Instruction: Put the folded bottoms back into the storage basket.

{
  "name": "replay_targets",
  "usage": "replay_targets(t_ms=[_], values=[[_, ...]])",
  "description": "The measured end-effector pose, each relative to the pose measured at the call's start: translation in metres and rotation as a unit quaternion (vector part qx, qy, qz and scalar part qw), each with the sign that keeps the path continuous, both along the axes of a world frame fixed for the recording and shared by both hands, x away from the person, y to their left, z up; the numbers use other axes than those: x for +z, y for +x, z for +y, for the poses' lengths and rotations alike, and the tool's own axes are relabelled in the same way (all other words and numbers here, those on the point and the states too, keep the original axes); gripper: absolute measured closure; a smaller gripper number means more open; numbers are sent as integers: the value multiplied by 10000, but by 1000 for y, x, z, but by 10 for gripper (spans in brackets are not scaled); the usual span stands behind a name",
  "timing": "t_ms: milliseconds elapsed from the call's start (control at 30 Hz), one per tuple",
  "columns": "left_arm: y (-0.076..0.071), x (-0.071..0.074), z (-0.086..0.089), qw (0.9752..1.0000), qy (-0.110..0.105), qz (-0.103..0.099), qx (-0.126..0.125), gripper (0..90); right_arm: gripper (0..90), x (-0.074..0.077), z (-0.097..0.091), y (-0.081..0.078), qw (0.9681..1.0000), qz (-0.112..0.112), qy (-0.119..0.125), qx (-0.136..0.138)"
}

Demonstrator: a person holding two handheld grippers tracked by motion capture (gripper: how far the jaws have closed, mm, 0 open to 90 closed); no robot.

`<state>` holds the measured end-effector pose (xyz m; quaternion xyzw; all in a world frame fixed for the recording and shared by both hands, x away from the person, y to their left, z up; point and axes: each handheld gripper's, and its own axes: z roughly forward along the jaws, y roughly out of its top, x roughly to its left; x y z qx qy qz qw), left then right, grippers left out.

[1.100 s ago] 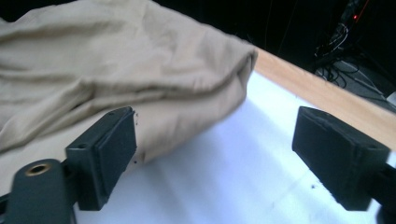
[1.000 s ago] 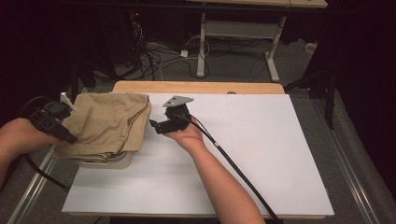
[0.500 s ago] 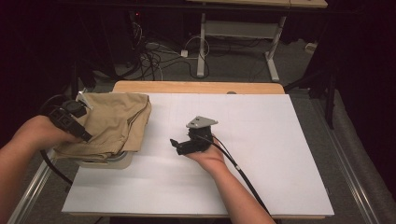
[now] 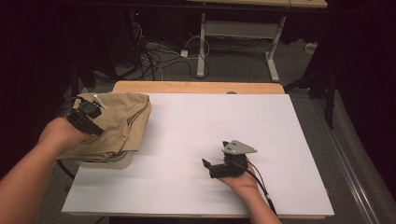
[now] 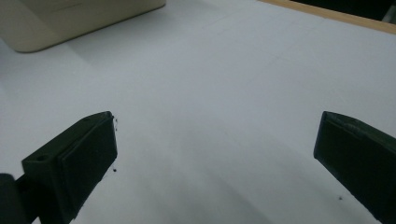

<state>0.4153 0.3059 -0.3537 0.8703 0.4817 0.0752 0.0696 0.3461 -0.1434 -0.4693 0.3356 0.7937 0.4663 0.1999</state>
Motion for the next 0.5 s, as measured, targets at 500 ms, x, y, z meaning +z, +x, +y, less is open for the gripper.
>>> replay_targets(t_ms=[500], values=[[5, -16, -21, 9998, -40, -41, -171, 873, 5, 4, -65, -51, 9983, -383, -144, -410]])
